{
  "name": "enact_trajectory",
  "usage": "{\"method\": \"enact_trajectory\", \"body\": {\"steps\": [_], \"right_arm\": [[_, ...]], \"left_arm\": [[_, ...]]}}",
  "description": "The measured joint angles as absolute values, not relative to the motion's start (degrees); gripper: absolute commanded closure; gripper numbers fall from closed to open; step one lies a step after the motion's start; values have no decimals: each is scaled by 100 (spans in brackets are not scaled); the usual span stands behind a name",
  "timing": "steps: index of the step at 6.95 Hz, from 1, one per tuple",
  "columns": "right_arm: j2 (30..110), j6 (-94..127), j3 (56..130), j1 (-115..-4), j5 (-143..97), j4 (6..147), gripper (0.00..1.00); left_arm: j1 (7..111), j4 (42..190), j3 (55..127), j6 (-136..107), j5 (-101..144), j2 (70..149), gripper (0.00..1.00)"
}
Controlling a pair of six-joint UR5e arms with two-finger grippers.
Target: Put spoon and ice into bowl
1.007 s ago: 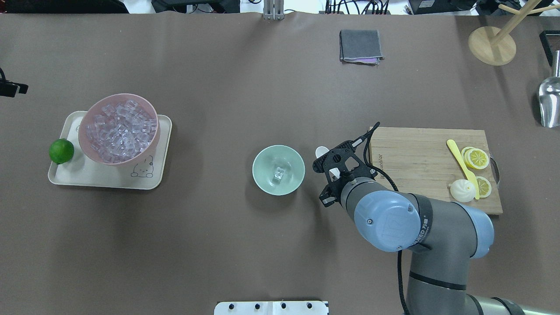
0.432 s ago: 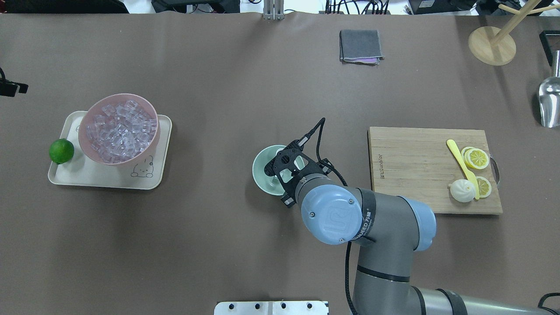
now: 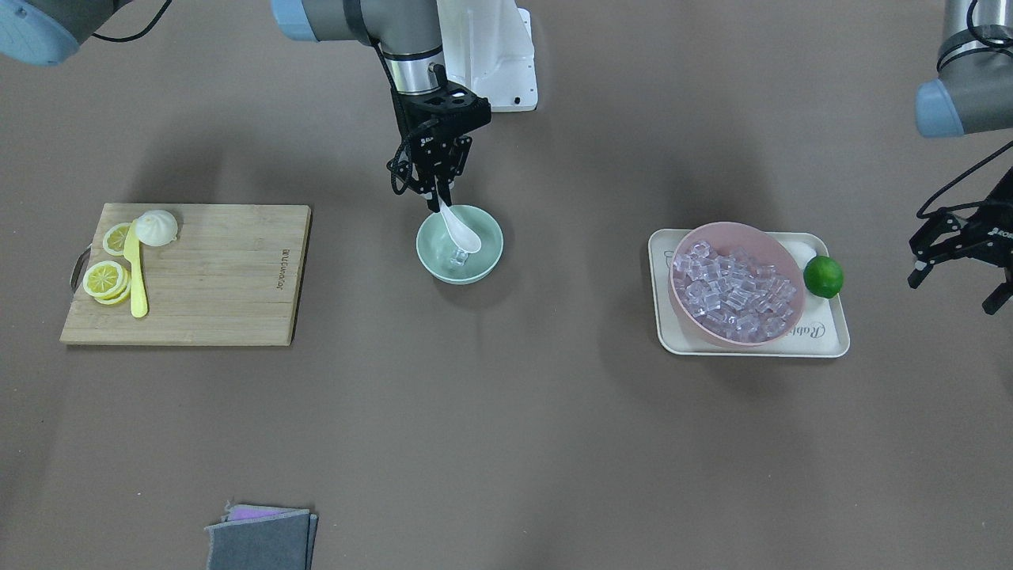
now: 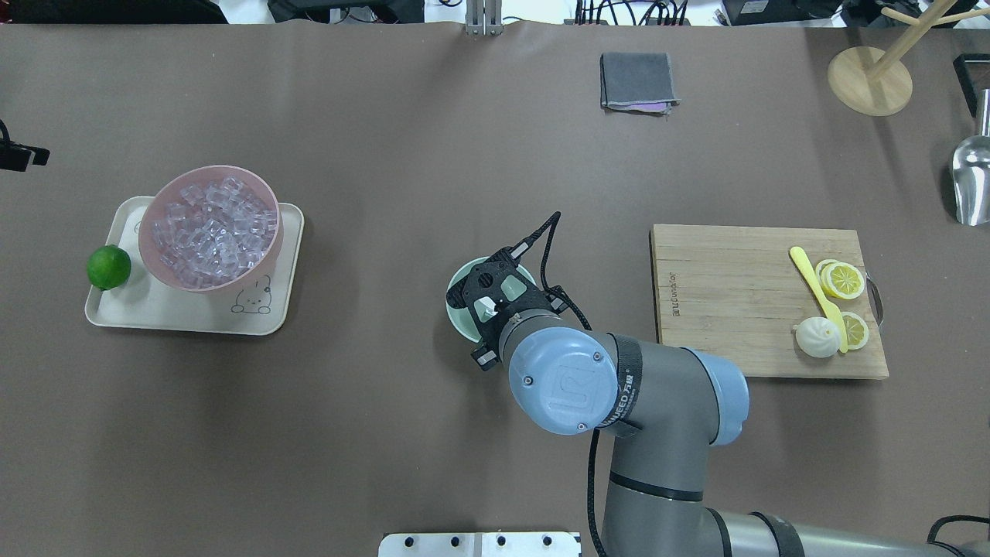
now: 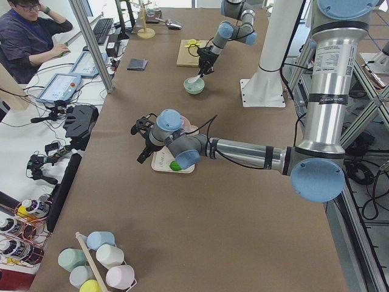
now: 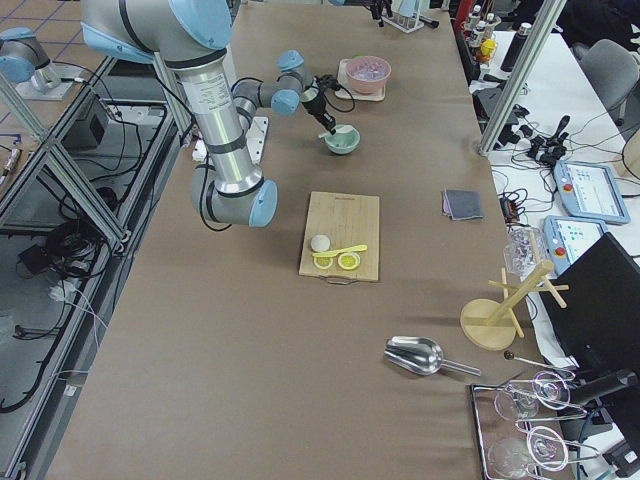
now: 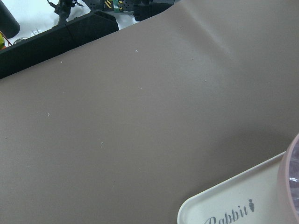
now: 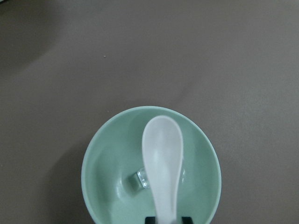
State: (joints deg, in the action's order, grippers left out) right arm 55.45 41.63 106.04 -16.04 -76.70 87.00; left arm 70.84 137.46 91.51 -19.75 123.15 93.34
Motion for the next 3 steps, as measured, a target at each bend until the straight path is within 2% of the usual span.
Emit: {"method": "enact_trajectory", "body": {"steps": [3], "right_arm": [[5435, 4637, 10620, -1786, -8059, 8719, 0]], "left_arm": [[7077, 13746, 9090, -1974, 12320, 9334, 1]]}}
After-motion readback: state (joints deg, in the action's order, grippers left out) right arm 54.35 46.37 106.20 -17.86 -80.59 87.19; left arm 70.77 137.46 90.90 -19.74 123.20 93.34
